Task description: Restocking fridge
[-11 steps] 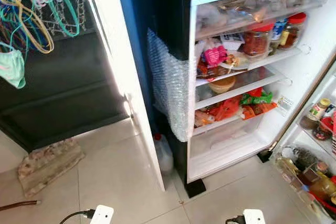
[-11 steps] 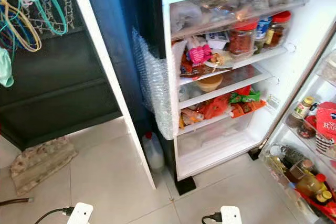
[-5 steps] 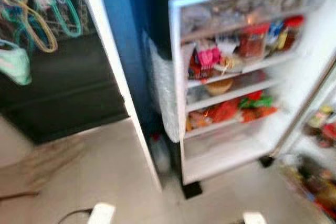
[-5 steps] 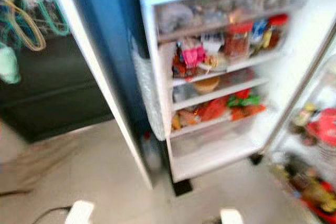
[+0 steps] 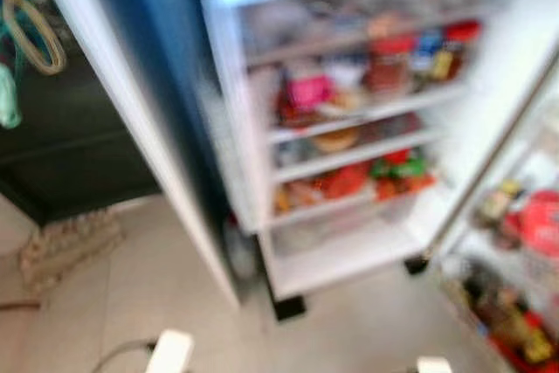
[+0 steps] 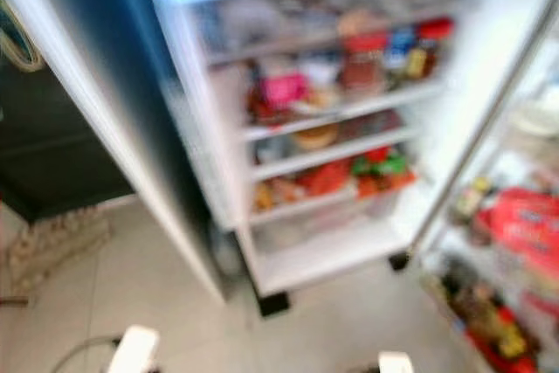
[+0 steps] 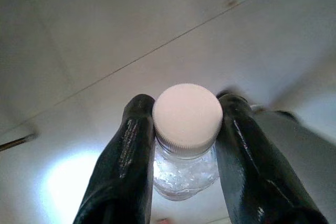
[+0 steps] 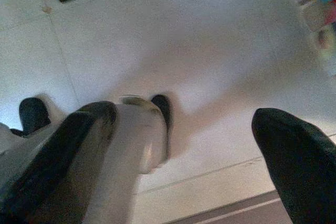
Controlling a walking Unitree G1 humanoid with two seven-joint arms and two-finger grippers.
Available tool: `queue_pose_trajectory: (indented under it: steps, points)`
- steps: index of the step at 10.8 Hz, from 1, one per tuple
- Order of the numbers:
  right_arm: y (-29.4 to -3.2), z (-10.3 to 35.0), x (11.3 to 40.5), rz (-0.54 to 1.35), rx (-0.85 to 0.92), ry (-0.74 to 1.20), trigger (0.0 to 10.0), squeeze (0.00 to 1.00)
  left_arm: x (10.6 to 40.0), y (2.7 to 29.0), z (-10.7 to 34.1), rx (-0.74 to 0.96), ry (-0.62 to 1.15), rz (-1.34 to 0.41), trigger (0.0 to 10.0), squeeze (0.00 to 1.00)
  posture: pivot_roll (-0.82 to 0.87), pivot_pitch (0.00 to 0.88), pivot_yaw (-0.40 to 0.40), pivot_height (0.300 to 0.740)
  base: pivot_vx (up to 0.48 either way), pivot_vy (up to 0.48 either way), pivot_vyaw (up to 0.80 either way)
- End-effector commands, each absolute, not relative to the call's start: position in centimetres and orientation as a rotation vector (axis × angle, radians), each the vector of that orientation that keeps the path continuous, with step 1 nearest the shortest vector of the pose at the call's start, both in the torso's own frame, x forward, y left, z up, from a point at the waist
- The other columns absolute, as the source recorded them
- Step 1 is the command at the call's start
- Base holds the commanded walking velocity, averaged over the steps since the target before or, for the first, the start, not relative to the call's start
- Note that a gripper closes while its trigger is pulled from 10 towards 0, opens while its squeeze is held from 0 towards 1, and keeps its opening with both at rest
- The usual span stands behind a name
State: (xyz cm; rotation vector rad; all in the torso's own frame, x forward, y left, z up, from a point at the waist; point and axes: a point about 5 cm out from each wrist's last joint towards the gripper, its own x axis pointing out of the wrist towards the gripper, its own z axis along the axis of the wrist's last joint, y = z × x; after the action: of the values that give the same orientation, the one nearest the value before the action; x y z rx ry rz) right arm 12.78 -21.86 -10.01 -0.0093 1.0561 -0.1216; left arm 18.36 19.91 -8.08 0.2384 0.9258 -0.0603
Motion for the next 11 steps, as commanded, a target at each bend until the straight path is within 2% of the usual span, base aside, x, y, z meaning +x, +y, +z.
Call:
queue_pose_trajectory:
  steps: [1,5,8,11]
  points:
    - [-21.2,-10.2,12.7,-0.117,0.005,1.072,10.0,0.0,17.5,21.1,-8.3,0.257,0.954,-0.04,10.0,0.0,-0.09,0.066,0.08,0.74,0.0,-0.375,0.0]
    - [-20.0,-10.3,13.0,-0.107,0.005,1.068,10.0,0.0,17.2,21.1,-8.4,0.253,0.963,-0.037,10.0,0.0,-0.09,0.069,0.078,0.74,0.0,-0.377,0.0]
    - [-20.3,-10.2,13.2,-0.108,0.003,1.056,10.0,0.0,16.9,21.2,-8.6,0.254,0.972,-0.037,10.0,0.0,-0.09,0.066,0.077,0.74,0.0,-0.377,0.0]
    - [-20.7,-9.9,13.8,-0.095,-0.01,1.046,10.0,0.0,16.8,21.3,-8.6,0.256,0.976,-0.029,10.0,0.0,-0.09,0.064,0.077,0.74,0.0,-0.092,0.0]
